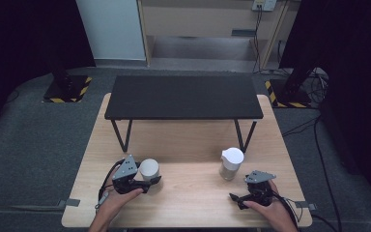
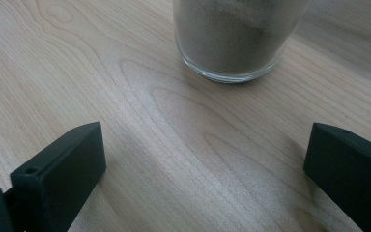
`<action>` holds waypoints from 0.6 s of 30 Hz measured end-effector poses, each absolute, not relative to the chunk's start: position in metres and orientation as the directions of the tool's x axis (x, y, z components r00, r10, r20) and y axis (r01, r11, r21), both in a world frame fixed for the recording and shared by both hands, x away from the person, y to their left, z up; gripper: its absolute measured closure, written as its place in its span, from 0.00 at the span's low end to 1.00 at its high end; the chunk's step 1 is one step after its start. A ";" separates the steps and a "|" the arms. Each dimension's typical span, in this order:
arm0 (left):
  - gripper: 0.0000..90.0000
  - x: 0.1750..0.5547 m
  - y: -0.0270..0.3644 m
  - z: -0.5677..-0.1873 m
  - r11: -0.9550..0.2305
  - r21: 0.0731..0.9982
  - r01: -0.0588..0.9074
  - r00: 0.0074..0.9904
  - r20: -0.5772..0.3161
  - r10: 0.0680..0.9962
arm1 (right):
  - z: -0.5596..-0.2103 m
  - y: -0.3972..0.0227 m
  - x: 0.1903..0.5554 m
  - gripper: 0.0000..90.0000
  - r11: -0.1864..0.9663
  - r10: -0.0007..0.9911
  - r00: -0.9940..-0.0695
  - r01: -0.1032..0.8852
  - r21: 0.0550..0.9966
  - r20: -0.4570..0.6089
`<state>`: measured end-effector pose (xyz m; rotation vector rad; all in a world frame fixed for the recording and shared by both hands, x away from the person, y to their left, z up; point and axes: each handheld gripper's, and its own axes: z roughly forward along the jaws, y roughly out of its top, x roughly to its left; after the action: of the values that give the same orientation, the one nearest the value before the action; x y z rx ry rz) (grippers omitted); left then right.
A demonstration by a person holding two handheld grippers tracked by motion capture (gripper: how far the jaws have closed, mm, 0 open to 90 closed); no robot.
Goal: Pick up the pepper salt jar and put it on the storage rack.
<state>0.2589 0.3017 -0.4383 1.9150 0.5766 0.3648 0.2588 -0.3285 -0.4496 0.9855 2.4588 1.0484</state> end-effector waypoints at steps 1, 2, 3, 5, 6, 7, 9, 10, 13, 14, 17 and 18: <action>0.38 0.260 0.302 -0.438 -0.328 0.918 0.222 0.842 -0.011 0.539 | -0.450 -0.328 0.259 0.02 0.500 0.691 -0.723 0.479 0.721 0.001; 0.38 0.261 0.301 -0.434 -0.336 0.918 0.209 0.851 -0.002 0.525 | -0.450 -0.328 0.259 0.02 0.500 0.691 -0.723 0.479 0.722 0.000; 0.38 0.262 0.301 -0.431 -0.343 0.918 0.200 0.856 0.007 0.518 | -0.450 -0.328 0.259 0.02 0.500 0.691 -0.723 0.478 0.722 0.000; 0.38 0.265 0.300 -0.426 -0.351 0.917 0.188 0.866 0.014 0.500 | -0.450 -0.328 0.259 0.02 0.501 0.691 -0.723 0.478 0.722 0.000; 0.38 0.266 0.301 -0.423 -0.353 0.917 0.183 0.871 0.016 0.491 | -0.450 -0.328 0.259 0.02 0.501 0.691 -0.723 0.478 0.722 0.000; 0.38 0.267 0.301 -0.422 -0.352 0.919 0.179 0.874 0.015 0.485 | -0.450 -0.328 0.259 0.02 0.501 0.691 -0.723 0.478 0.722 0.000; 0.38 0.270 0.302 -0.417 -0.354 0.920 0.169 0.884 0.017 0.466 | -0.450 -0.328 0.259 0.02 0.500 0.691 -0.723 0.478 0.722 0.000; 0.38 0.272 0.302 -0.414 -0.355 0.920 0.165 0.889 0.017 0.458 | -0.450 -0.328 0.259 0.02 0.501 0.691 -0.723 0.478 0.722 0.000; 0.38 0.276 0.303 -0.406 -0.364 0.919 0.152 0.898 0.025 0.439 | -0.450 -0.328 0.259 0.02 0.500 0.691 -0.723 0.478 0.722 0.000; 0.38 0.276 0.302 -0.403 -0.366 0.919 0.150 0.900 0.027 0.436 | -0.450 -0.328 0.259 0.02 0.500 0.691 -0.723 0.478 0.722 0.000; 0.38 0.278 0.301 -0.395 -0.378 0.915 0.139 0.901 0.041 0.431 | -0.450 -0.328 0.259 0.02 0.500 0.691 -0.723 0.478 0.722 0.000; 0.38 0.278 0.301 -0.392 -0.381 0.914 0.137 0.902 0.044 0.429 | -0.450 -0.328 0.259 0.02 0.500 0.691 -0.723 0.478 0.722 0.000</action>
<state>0.2784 0.3010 -0.3924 1.9575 0.4121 0.3301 0.2586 -0.3284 -0.4496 0.9860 2.4581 1.0484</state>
